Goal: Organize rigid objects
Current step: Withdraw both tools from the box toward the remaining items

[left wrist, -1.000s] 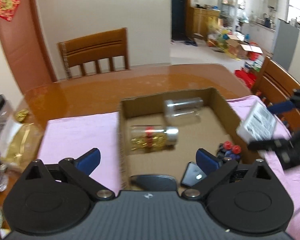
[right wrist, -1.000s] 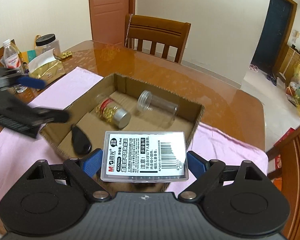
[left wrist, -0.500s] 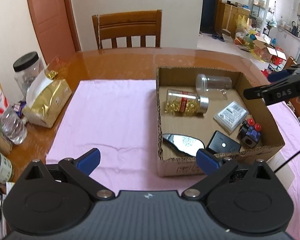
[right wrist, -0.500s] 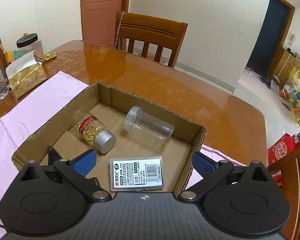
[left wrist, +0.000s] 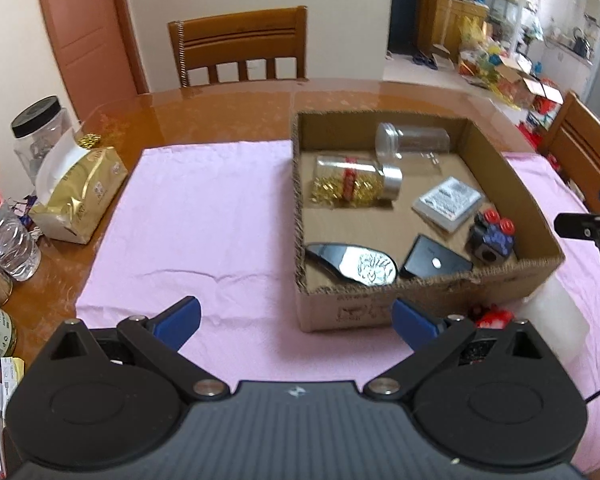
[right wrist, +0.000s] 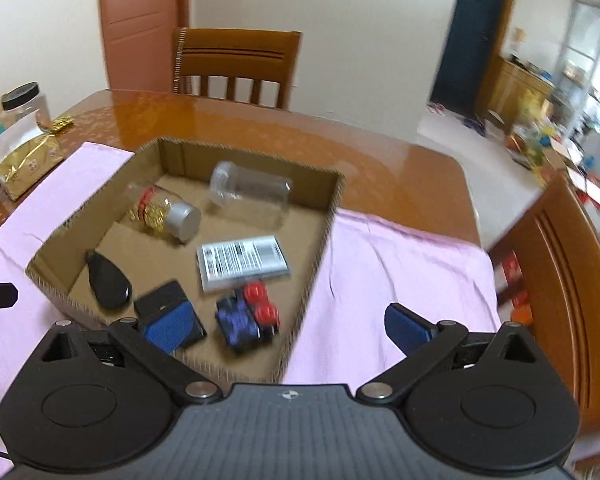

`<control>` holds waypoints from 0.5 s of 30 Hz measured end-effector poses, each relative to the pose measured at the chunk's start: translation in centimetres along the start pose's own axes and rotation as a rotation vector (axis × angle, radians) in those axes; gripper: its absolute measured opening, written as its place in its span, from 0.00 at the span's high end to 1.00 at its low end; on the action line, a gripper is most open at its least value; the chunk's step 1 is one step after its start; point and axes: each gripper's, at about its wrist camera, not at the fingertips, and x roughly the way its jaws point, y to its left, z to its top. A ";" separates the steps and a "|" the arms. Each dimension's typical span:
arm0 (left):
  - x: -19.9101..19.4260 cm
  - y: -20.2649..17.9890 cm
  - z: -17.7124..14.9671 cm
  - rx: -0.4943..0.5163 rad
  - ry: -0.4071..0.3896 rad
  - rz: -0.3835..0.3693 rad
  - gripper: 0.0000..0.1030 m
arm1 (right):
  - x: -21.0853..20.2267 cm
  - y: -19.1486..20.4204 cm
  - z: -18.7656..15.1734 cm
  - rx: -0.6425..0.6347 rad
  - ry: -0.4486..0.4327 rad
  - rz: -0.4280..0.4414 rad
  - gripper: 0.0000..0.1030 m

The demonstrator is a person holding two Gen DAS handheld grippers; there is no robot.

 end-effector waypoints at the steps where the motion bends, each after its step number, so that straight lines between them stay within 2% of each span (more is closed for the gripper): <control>1: 0.1 -0.2 -0.2 0.008 0.007 -0.007 0.02 | -0.3 0.0 -0.7 0.013 -0.003 -0.006 0.00; 6: 1.1 -1.6 -1.0 0.045 0.041 -0.052 0.02 | -1.2 1.2 -4.5 0.020 -0.002 -0.051 0.00; 15: 2.2 -5.2 -1.9 0.134 0.088 -0.135 0.02 | 0.8 1.8 -9.7 -0.005 0.148 -0.082 0.00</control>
